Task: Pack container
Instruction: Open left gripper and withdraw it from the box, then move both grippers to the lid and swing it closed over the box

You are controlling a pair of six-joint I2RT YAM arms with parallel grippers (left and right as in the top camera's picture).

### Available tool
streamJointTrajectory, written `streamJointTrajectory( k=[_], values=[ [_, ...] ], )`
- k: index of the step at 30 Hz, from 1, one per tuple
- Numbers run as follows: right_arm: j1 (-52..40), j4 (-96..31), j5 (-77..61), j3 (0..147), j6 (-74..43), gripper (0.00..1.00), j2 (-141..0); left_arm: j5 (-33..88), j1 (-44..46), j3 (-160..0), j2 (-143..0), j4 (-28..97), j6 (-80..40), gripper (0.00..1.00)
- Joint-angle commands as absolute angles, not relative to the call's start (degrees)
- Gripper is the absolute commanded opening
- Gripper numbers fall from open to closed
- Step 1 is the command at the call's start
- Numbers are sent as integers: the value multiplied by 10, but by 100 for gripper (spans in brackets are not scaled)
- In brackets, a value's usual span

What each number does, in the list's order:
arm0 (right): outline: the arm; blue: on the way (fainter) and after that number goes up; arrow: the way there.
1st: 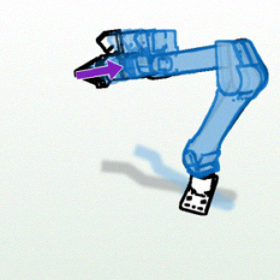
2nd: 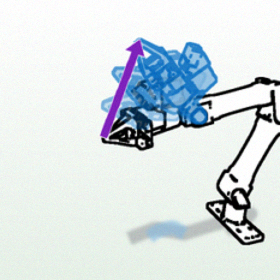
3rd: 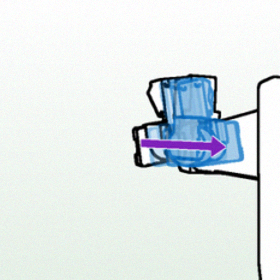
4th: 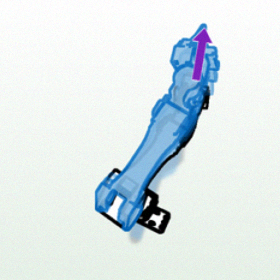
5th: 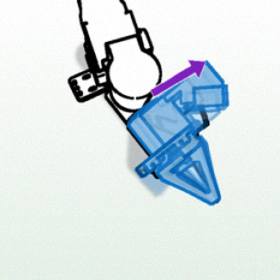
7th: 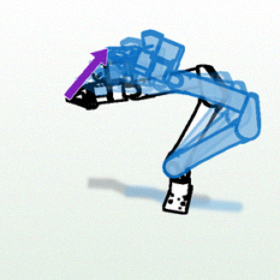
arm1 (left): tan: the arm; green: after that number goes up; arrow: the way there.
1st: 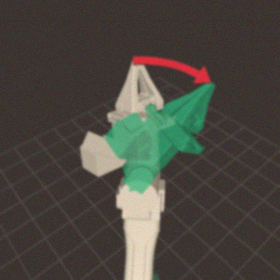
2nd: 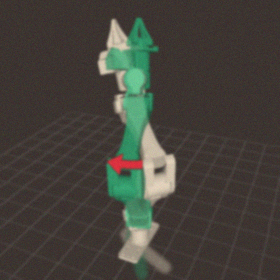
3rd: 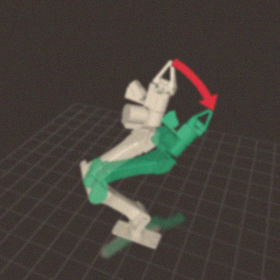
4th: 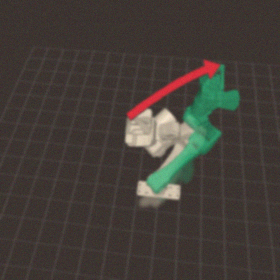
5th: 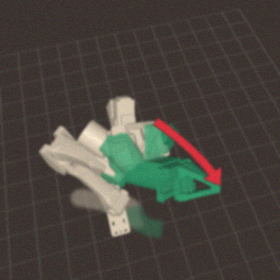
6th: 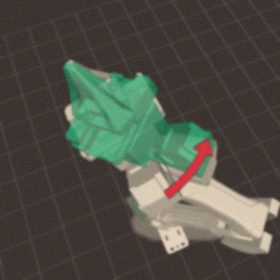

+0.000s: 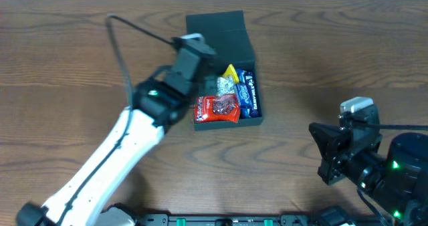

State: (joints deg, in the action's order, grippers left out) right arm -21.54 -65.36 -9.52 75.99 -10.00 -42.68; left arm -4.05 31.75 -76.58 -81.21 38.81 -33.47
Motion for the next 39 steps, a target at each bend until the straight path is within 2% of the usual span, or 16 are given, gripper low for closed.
streamJointTrajectory(
  k=[1,6,11,17,19,25,31,39],
  values=[
    [-210,-654,-112,760,-91,2,-426,-66,274,-769,-776,424,-319,6],
    [-210,-653,-149,760,-91,2,-426,-63,231,-769,-731,497,-313,6],
    [-210,-656,-196,760,-93,2,-426,-30,229,-769,-689,579,-312,6],
    [-210,-684,-191,760,-109,1,-431,-23,229,-769,-683,652,-312,6],
    [-210,-703,-144,759,-124,1,-442,-24,229,-769,-683,658,-312,6],
    [-209,-673,-109,700,-128,1,-521,-19,219,-769,-718,586,-286,6],
    [-205,-524,-109,639,-131,2,-648,29,170,-769,-837,505,-258,6],
    [-122,-377,-132,639,-137,1,-834,132,95,-769,-990,357,-242,6]
  ],
)
